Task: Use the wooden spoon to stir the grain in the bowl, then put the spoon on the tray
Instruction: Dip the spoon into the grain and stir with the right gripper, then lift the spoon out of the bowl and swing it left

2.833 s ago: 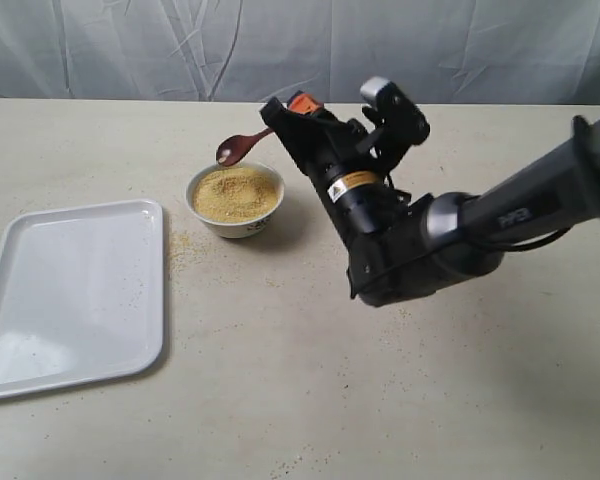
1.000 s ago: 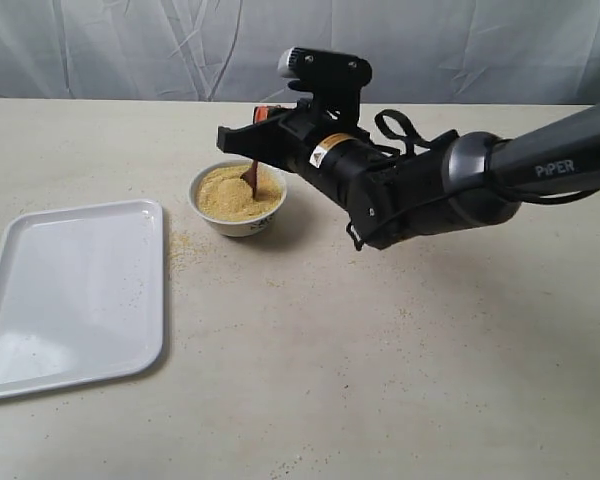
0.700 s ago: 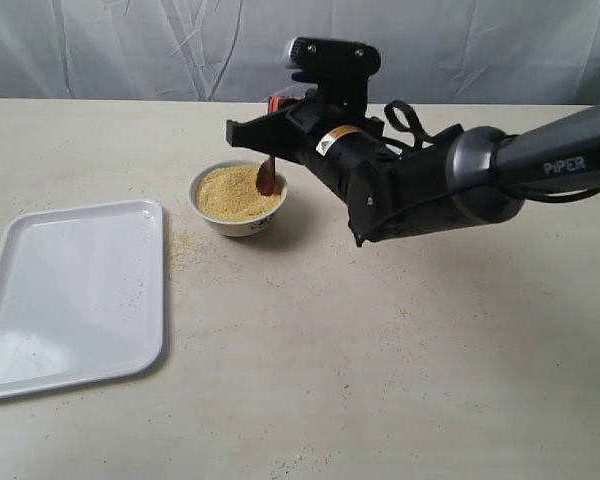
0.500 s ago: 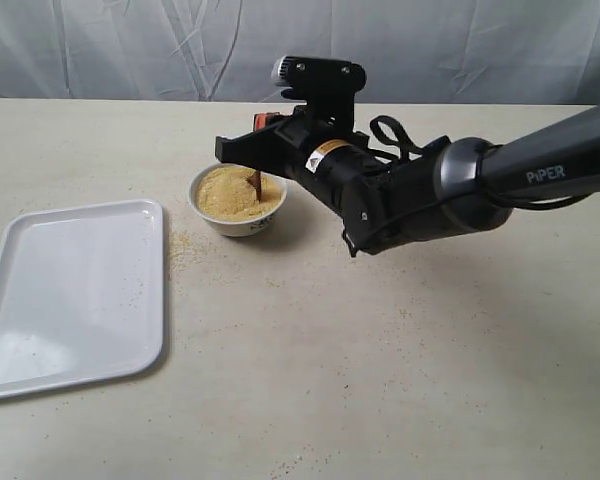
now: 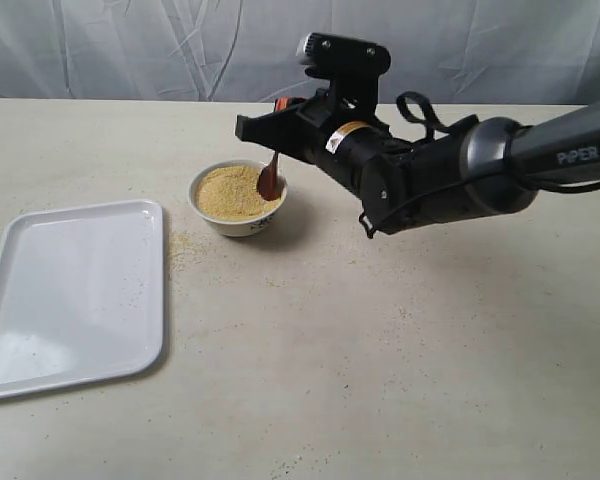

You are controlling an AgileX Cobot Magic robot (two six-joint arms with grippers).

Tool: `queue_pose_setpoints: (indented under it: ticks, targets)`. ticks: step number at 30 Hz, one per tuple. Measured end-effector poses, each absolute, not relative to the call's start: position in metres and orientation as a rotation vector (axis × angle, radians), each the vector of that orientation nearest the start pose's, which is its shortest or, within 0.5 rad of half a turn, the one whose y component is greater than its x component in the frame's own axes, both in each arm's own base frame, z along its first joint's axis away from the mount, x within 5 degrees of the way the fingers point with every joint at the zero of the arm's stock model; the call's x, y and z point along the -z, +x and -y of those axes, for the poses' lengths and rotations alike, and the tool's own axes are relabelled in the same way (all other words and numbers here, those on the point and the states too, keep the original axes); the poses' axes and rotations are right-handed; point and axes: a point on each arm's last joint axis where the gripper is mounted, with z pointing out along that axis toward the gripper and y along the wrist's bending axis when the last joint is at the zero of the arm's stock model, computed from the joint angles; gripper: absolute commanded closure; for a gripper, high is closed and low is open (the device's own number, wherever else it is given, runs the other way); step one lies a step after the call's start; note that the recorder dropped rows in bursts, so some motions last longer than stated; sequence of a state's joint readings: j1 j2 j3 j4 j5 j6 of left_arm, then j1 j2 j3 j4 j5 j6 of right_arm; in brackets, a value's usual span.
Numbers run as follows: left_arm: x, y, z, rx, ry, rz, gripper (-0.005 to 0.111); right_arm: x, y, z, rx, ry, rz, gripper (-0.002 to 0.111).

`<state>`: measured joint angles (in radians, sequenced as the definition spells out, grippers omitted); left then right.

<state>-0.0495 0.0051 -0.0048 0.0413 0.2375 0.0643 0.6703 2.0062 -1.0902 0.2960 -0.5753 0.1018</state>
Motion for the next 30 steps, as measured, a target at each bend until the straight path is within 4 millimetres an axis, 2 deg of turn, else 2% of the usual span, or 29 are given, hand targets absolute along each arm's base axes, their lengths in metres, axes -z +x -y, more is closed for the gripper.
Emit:
queue_pose_setpoints:
  ticks: [2,5,8,12,16,19,25,30]
  targets:
    - [-0.193,0.056,0.002,-0.049,0.125,-1.717,0.107,-0.16,0.342,-0.258,-0.585,-0.175,-1.879,0.109]
    - [-0.193,0.056,0.002,-0.049,0.125,-1.717,0.107,-0.16,0.338,-0.264,-0.612,-0.209,-1.866,0.109]
    - [-0.193,0.056,0.002,-0.049,0.125,-1.717,0.107,-0.171,0.335,-0.265,-0.628,-0.221,-1.853,0.109]
    - [-0.193,0.056,0.002,-0.049,0.125,-1.717,0.107,-0.2,0.332,-0.263,-0.65,-0.225,-1.789,0.109]
    - [-0.193,0.056,0.002,-0.049,0.125,-1.717,0.107,-0.212,0.335,-0.266,-0.659,-0.229,-1.772,0.109]
    - [-0.193,0.056,0.002,-0.049,0.125,-1.717,0.107,-0.203,0.337,-0.272,-0.659,-0.236,-1.806,0.109]
    - [-0.193,0.056,0.002,-0.049,0.125,-1.717,0.107,-0.166,0.34,-0.29,-0.66,-0.262,-1.889,0.109]
    - [-0.193,0.056,0.002,-0.049,0.125,-1.717,0.107,-0.166,0.345,-0.285,-0.631,-0.262,-1.911,0.109]
